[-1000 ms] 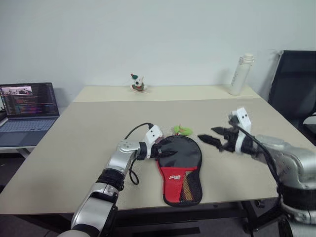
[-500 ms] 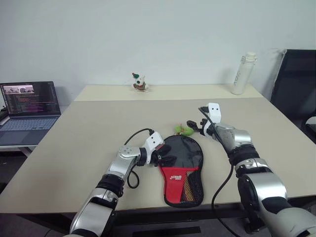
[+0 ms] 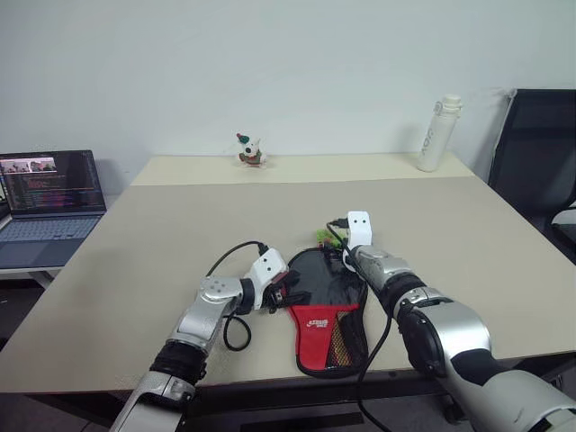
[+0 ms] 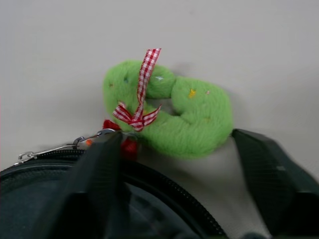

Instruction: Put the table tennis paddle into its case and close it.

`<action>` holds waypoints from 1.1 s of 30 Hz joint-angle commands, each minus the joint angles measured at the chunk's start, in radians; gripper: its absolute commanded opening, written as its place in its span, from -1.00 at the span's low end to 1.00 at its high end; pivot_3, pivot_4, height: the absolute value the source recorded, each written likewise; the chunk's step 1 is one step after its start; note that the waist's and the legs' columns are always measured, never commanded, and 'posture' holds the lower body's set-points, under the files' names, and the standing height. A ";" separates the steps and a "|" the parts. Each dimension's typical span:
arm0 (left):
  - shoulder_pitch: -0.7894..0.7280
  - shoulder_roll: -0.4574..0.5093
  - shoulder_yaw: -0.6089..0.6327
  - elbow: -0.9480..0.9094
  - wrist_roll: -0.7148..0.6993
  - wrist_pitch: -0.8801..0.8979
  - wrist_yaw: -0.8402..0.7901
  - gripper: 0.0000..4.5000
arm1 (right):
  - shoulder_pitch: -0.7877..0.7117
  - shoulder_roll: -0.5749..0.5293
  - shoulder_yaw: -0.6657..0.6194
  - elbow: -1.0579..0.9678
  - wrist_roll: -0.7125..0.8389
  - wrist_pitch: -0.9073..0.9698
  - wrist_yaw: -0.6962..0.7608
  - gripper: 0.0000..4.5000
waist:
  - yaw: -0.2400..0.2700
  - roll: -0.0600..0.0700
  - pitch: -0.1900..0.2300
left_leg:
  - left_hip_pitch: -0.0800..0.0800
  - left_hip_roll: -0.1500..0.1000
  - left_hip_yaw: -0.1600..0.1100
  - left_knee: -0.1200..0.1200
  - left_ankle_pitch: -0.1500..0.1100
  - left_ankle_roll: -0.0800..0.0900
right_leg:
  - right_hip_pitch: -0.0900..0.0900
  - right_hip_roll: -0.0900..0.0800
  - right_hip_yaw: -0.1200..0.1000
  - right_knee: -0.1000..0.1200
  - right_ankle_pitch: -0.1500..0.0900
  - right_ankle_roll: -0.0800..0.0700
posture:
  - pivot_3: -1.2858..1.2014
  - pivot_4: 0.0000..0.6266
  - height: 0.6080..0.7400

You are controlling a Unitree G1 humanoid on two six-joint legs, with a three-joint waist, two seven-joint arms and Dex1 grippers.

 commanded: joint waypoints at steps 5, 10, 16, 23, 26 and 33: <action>0.037 0.029 -0.004 -0.062 -0.006 0.032 0.017 0.28 | -0.024 -0.009 -0.035 -0.001 -0.021 -0.022 -0.013 -0.53 | 0.000 0.000 0.000 | 0.000 0.000 0.000 0.000 0.000 0.000 | 0.000 0.000 0.000 0.000 0.000 0.000 | 0.03 -0.52 1.00; 0.021 0.017 -0.024 -0.043 0.000 0.022 0.011 0.28 | -0.019 -0.018 -0.047 -0.003 -0.028 -0.022 -0.010 -0.99 | 0.001 0.000 0.000 | 0.000 0.000 0.000 0.000 0.000 0.000 | 0.000 0.000 0.000 0.000 0.000 0.000 | 0.03 -0.52 1.00; -0.106 -0.036 -0.029 0.047 -0.007 -0.006 0.012 0.28 | -0.032 -0.020 -0.064 -0.009 -0.019 -0.024 -0.002 -0.99 | 0.008 0.000 0.000 | 0.000 0.000 0.000 0.000 0.000 0.000 | 0.000 0.000 0.000 -0.001 0.000 0.000 | 0.03 -0.52 1.00; -0.298 -0.131 -0.081 0.421 0.071 -0.171 0.023 0.28 | -0.067 -0.019 -0.084 -0.022 -0.001 -0.025 0.015 -0.99 | 0.007 0.000 0.000 | -0.001 -0.001 0.001 0.000 0.000 0.000 | 0.000 0.000 0.000 -0.002 0.000 0.000 | 0.03 -0.52 1.00; -0.320 -0.148 -0.105 0.548 0.103 -0.228 0.005 0.28 | -0.083 -0.024 -0.097 -0.028 0.004 -0.023 0.023 -0.99 | 0.002 0.000 0.000 | -0.001 -0.001 0.001 -0.002 0.000 0.000 | -0.001 0.000 0.000 -0.002 0.000 0.000 | 0.03 -0.52 1.00; -0.321 -0.144 -0.116 0.690 0.133 -0.308 -0.020 0.28 | -0.098 -0.049 -0.105 -0.046 0.012 -0.023 0.043 -0.99 | 0.001 0.001 0.000 | 0.001 0.000 0.000 -0.001 0.000 0.000 | 0.001 0.000 -0.001 -0.001 0.000 0.000 | 0.03 -0.52 1.00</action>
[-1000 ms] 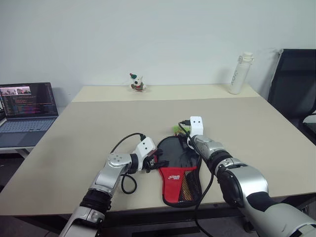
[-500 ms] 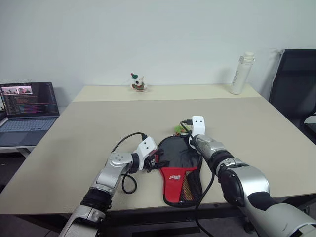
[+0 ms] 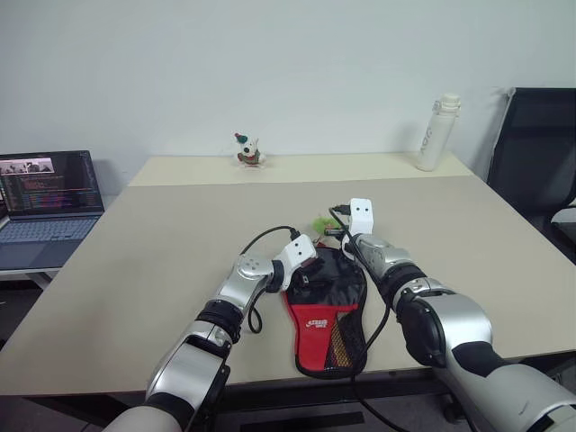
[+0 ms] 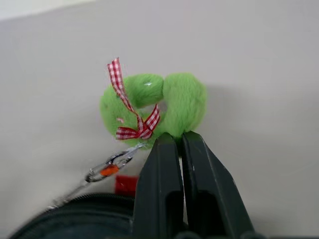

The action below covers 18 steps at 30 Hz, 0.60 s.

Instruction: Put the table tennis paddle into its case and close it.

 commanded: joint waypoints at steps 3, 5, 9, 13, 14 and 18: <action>0.024 0.010 -0.027 0.110 0.052 -0.018 -0.018 0.28 | -0.030 -0.065 0.021 -0.063 -0.022 -0.030 0.012 -0.99 | -0.002 0.000 0.000 | 0.000 0.000 0.000 0.000 0.000 0.000 | 0.001 0.000 0.000 0.000 0.000 0.000 | 0.03 -0.52 1.00; 0.019 0.006 -0.025 0.125 0.052 -0.023 -0.014 0.28 | -0.023 -0.086 0.046 -0.073 -0.046 -0.036 0.013 -0.99 | -0.003 0.000 0.000 | 0.000 0.000 0.000 0.001 0.000 0.000 | 0.001 0.000 0.000 0.000 0.000 0.000 | 0.03 -0.52 1.00; 0.015 -0.010 -0.021 0.148 0.053 -0.028 -0.008 0.28 | 0.013 -0.135 0.100 -0.103 -0.090 -0.038 0.026 -0.99 | -0.002 0.000 0.000 | 0.001 0.000 0.000 0.001 0.000 0.000 | 0.001 0.000 0.000 0.000 -0.001 0.001 | 0.03 -0.52 1.00; 0.016 -0.018 -0.019 0.158 0.055 -0.033 -0.008 0.28 | 0.059 -0.161 0.127 -0.165 -0.104 -0.018 0.042 -0.99 | -0.001 0.000 0.000 | 0.001 0.000 0.000 0.001 0.000 0.000 | 0.002 0.000 0.001 0.000 -0.003 0.005 | 0.03 -0.52 1.00; 0.017 -0.020 -0.019 0.161 0.055 -0.033 -0.006 0.28 | 0.092 -0.173 0.139 -0.216 -0.110 0.001 0.055 -0.99 | 0.001 0.000 0.000 | 0.001 0.000 0.000 0.001 0.000 0.000 | 0.002 0.000 0.000 0.000 -0.003 0.005 | 0.03 -0.52 1.00; 0.017 -0.024 -0.017 0.168 0.055 -0.034 -0.002 0.28 | 0.283 -0.226 0.182 -0.565 -0.118 0.163 0.111 -0.99 | 0.012 0.000 -0.001 | 0.001 -0.001 -0.001 0.001 0.000 0.000 | 0.002 0.000 0.000 -0.001 -0.003 0.005 | 0.03 -0.52 1.00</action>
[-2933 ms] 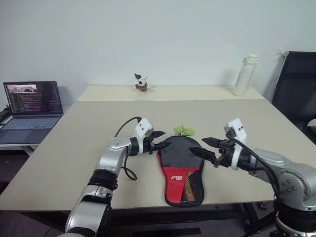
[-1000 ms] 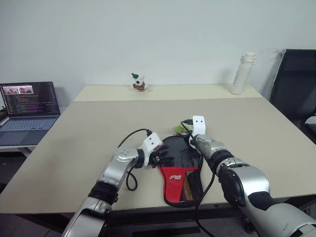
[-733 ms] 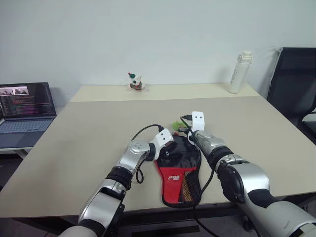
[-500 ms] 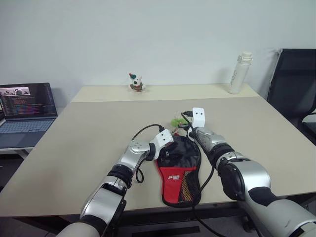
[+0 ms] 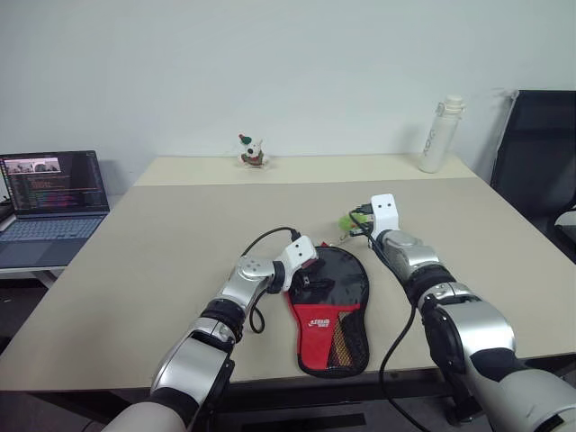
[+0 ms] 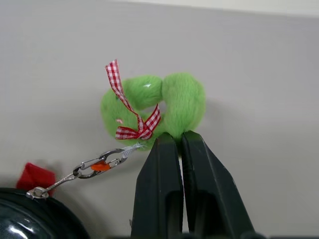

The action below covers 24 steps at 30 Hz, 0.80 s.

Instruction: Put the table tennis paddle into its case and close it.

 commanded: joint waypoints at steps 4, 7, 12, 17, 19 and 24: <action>0.042 0.001 -0.031 0.082 0.058 0.021 -0.001 0.28 | 0.331 -0.155 0.037 -0.733 -0.004 0.336 0.091 -0.99 | 0.011 0.001 -0.001 | -0.001 0.000 0.000 0.000 0.000 0.000 | 0.000 0.000 0.000 -0.001 0.000 0.000 | 0.03 -0.52 1.00; 0.036 -0.006 -0.032 0.092 0.062 0.017 0.005 0.28 | 0.493 -0.220 0.024 -1.044 0.027 0.529 0.131 -0.99 | 0.014 0.003 -0.002 | -0.001 -0.001 -0.001 0.000 0.000 0.000 | 0.000 0.000 -0.001 -0.001 0.000 0.000 | 0.03 -0.52 1.00; 0.026 -0.017 -0.036 0.109 0.068 0.008 0.011 0.28 | 0.681 -0.275 -0.029 -1.435 0.110 0.827 0.165 -0.99 | 0.015 0.005 -0.003 | 0.000 0.000 -0.001 0.001 0.000 0.000 | 0.001 0.000 -0.001 -0.002 -0.001 0.000 | 0.03 -0.52 1.00; 0.017 -0.023 -0.038 0.126 0.075 -0.001 0.018 0.28 | 0.788 -0.271 -0.073 -1.649 0.174 1.025 0.165 -0.99 | 0.016 0.004 -0.004 | -0.001 0.000 -0.001 0.001 0.000 0.000 | 0.002 0.000 -0.001 -0.004 -0.001 0.000 | 0.03 -0.52 1.00; 0.014 -0.026 -0.039 0.130 0.077 -0.003 0.020 0.28 | 0.806 -0.259 -0.080 -1.681 0.187 1.064 0.155 -0.99 | 0.016 0.003 -0.004 | -0.001 0.000 -0.001 0.001 0.000 0.000 | 0.002 0.000 -0.001 -0.004 -0.001 0.000 | 0.03 -0.52 1.00; 0.008 -0.037 -0.029 0.131 0.066 0.001 0.012 0.28 | 0.800 -0.232 -0.071 -1.675 0.214 1.125 0.143 -0.99 | 0.016 0.003 -0.004 | -0.001 0.000 -0.001 0.001 0.000 0.000 | 0.002 0.000 -0.002 -0.004 -0.001 0.000 | 0.03 -0.52 1.00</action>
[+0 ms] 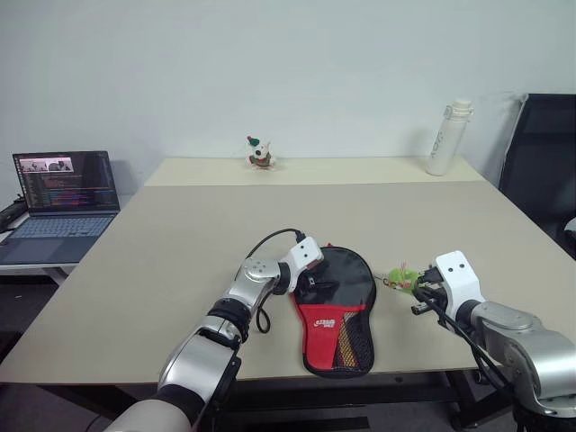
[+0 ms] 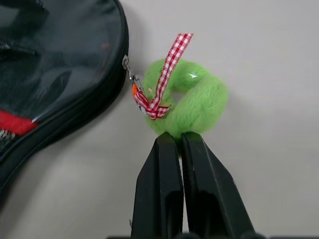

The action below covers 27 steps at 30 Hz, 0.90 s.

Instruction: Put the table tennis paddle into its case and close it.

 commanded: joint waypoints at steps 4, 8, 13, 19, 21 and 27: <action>0.034 -0.014 -0.026 0.064 0.049 0.022 -0.012 0.28 | -0.024 0.023 -0.031 -0.028 0.049 0.042 -0.005 -0.79 | 0.000 0.000 0.000 | 0.000 0.000 0.000 0.000 0.000 0.000 | 0.000 0.000 0.000 0.000 0.000 0.000 | 0.03 -0.52 1.00; 0.037 -0.015 -0.025 0.061 0.048 0.020 -0.011 0.28 | -0.021 -0.014 -0.034 -0.047 0.090 0.043 0.033 -0.25 | 0.001 0.000 0.000 | -0.001 0.000 0.000 0.000 0.000 0.000 | 0.000 0.000 0.000 -0.001 0.000 0.000 | 0.03 -0.52 1.00; 0.035 -0.024 -0.022 0.058 0.044 0.020 -0.009 0.28 | 0.058 -0.225 -0.006 -0.102 0.167 -0.084 0.210 0.54 | 0.002 -0.001 0.000 | -0.002 -0.001 0.000 -0.001 0.000 0.000 | 0.001 -0.001 -0.001 -0.005 0.000 0.000 | 0.03 -0.52 1.00; 0.026 -0.030 -0.012 0.046 0.034 0.019 -0.020 0.28 | 0.027 -0.309 -0.021 0.022 0.153 -0.242 0.254 0.99 | 0.000 -0.001 0.000 | -0.002 -0.001 0.000 0.000 0.000 0.000 | 0.002 -0.001 -0.001 -0.009 0.002 0.003 | 0.03 -0.52 1.00; 0.019 -0.033 -0.004 0.035 0.023 0.022 -0.035 0.28 | 0.008 -0.342 0.037 0.078 0.118 -0.345 0.281 0.99 | 0.000 -0.001 0.000 | -0.002 -0.001 0.000 -0.001 0.000 0.000 | 0.002 -0.001 -0.001 -0.011 0.002 0.003 | 0.03 -0.52 1.00; 0.013 -0.047 0.023 0.003 0.002 0.040 -0.091 0.28 | -0.019 -0.346 0.168 0.239 0.049 -0.540 0.330 0.99 | 0.001 -0.002 0.000 | -0.004 -0.001 0.001 -0.002 0.000 0.000 | 0.001 -0.001 -0.001 -0.012 0.002 0.003 | 0.03 -0.52 1.00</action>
